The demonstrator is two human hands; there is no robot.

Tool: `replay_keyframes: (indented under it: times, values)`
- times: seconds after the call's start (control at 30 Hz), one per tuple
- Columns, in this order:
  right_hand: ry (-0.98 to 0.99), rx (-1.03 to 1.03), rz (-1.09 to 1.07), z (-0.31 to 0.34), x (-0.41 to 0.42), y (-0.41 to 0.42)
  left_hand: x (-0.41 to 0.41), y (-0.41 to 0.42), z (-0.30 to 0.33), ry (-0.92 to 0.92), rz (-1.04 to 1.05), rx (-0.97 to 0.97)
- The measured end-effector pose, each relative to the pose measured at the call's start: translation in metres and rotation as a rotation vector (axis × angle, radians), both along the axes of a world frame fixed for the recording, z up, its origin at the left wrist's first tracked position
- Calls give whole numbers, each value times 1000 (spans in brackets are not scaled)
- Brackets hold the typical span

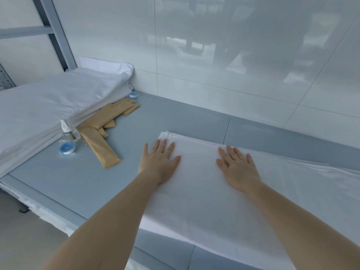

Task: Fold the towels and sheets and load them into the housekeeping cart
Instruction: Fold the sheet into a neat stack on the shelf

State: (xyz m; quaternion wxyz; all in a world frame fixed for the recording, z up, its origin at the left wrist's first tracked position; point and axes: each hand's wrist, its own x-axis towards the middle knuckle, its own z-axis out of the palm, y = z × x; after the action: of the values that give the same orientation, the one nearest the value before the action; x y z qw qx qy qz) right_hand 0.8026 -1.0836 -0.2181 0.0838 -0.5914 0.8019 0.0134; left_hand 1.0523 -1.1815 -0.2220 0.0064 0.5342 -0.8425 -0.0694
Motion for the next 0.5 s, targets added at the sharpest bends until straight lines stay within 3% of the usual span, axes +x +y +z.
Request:
replay_keyframes:
  times: [0.2, 0.37, 0.5]
  values:
    - [-39, 128, -134, 19, 16, 32, 12, 44, 16, -22, 63, -17]
    - [-73, 84, 181, 15, 89, 73, -23, 135, 8, 113, -55, 74]
    - [-9, 49, 176, 13, 77, 112, -12, 167, 1, 52, -15, 33]
